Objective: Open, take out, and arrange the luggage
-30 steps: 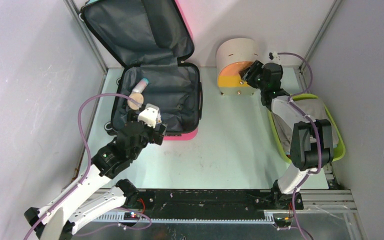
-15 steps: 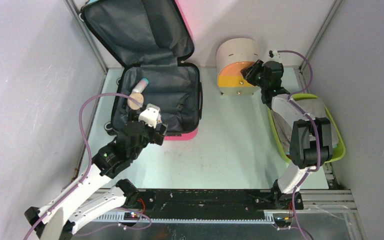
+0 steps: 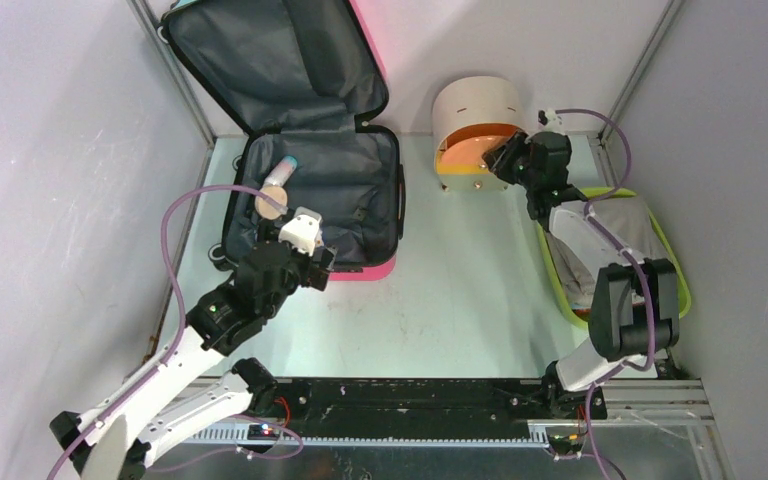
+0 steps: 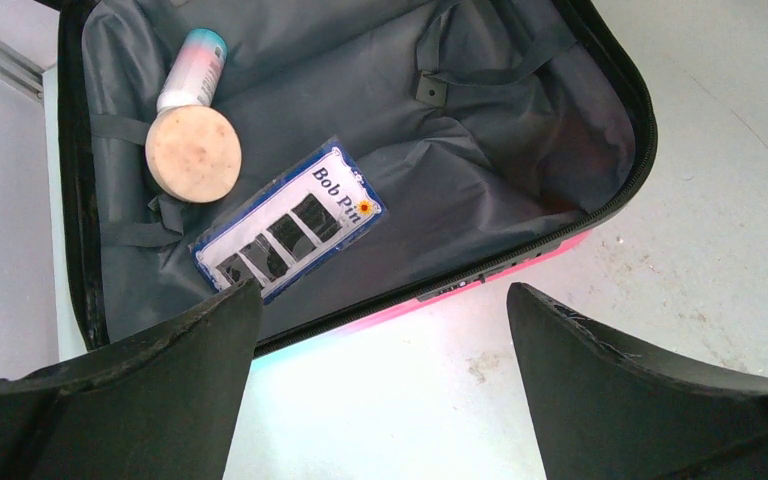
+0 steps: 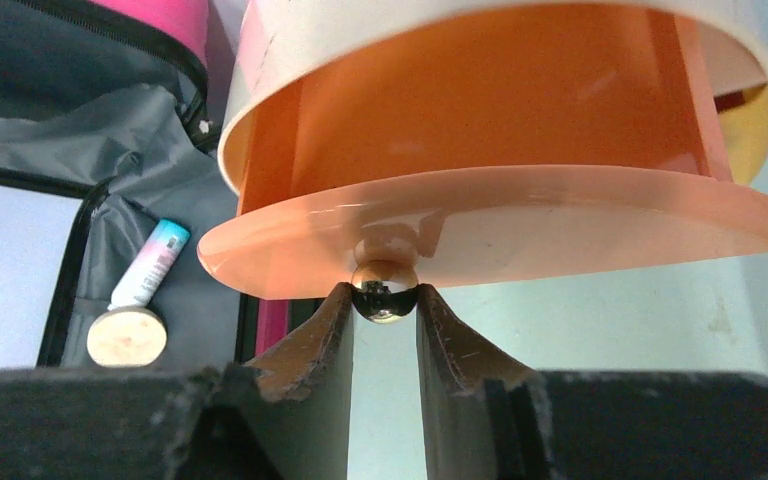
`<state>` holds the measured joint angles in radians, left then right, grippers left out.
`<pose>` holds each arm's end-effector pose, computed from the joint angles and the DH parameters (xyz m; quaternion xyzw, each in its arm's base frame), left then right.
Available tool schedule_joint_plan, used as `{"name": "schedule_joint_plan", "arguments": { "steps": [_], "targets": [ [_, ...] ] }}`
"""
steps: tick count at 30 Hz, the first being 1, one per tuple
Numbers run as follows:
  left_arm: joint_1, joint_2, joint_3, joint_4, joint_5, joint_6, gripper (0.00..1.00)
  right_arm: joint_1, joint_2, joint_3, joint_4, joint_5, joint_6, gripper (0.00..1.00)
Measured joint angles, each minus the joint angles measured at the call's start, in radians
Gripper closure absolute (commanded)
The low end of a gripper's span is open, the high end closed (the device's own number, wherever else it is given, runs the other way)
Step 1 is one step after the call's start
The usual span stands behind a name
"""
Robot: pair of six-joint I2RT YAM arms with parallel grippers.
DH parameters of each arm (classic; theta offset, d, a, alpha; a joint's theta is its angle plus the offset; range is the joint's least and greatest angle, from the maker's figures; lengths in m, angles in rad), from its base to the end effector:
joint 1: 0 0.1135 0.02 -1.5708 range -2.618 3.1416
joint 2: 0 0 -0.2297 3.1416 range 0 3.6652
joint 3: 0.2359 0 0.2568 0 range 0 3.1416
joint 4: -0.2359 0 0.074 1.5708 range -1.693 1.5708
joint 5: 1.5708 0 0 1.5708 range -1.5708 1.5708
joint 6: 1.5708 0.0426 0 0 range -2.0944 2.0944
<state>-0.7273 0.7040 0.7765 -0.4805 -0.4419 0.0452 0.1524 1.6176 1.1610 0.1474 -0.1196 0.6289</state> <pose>0.1562 -0.1146 0.2955 0.1957 0.8006 -0.0066 0.5662 0.3868 0.0645 0.2513 0.1560 0.7917 0.2688 0.5260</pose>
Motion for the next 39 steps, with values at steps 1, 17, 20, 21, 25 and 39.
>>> {"name": "schedule_joint_plan", "arguments": {
  "steps": [1,17,20,21,25,39],
  "targets": [
    [0.000,0.001,0.000,0.000,0.000,0.000,0.00,0.002,-0.022,-0.016,-0.007,0.000,-0.001,0.87],
    [0.000,0.023,0.000,0.000,-0.013,0.000,0.00,0.054,-0.223,-0.186,-0.079,0.019,-0.008,0.62],
    [0.000,0.037,0.000,0.000,-0.024,-0.001,0.00,0.054,-0.240,-0.190,-0.081,0.016,-0.004,0.50],
    [0.000,0.042,0.000,0.000,-0.027,-0.002,0.00,0.052,-0.248,-0.190,-0.086,0.013,-0.003,0.48],
    [0.000,0.060,0.000,0.000,-0.030,-0.021,0.00,0.041,-0.300,-0.190,-0.129,-0.009,-0.003,0.42],
    [0.299,0.339,0.245,-0.131,-0.004,-0.094,0.01,0.064,-0.712,-0.218,-0.446,-0.050,-0.088,0.41]
  ]
}}
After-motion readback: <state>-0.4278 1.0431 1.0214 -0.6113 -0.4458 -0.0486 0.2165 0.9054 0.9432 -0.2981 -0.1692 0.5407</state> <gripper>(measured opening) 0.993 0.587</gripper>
